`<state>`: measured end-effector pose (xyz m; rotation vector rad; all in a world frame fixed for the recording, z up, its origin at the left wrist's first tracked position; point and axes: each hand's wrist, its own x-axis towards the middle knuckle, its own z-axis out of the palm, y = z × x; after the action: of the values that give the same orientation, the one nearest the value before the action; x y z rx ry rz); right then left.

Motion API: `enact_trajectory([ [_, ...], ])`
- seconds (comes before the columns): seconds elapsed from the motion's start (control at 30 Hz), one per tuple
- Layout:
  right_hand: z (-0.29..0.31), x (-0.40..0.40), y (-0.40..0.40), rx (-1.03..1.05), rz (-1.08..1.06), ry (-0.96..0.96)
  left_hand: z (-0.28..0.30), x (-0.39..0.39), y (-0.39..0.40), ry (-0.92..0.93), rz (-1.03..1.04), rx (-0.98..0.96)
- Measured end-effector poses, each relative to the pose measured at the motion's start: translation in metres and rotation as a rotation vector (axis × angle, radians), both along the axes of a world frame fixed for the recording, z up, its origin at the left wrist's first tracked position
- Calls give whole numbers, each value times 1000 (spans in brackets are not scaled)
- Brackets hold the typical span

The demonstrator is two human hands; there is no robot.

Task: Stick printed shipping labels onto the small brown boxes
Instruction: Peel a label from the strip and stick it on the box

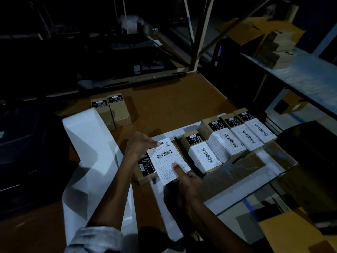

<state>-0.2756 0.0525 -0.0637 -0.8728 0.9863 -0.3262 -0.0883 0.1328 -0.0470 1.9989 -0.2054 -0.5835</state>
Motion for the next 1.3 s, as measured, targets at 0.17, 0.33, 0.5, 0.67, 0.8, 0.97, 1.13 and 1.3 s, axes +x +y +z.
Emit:
enact_trajectory([
  [0.17, -8, 2, 0, -35, 17, 32, -3, 0, 0, 10, 6, -1],
  [0.33, -9, 0, -2, -35, 41, 24, -5, -1, 0, -3, 7, -16],
  [0.5, -7, 0, -1, -47, 30, 26, -8, 2, 2, 6, -3, -17],
  [0.67, -5, -2, -1, -91, 22, 21, -10, 1, 1, -15, 9, -24],
  [0.8, -3, 0, 1, -78, -2, 34, -10, 0, 1, -18, 6, -36],
  [0.97, 1, 1, 3, -49, -29, 37, -13, 1, 2, -17, 5, -56],
  [1.13, -2, 0, 2, -35, -25, 53, -14, -1, 3, -61, -28, -60],
  [1.3, -2, -1, 2, -33, -6, 42, -15, -3, 2, -112, -45, -34],
])
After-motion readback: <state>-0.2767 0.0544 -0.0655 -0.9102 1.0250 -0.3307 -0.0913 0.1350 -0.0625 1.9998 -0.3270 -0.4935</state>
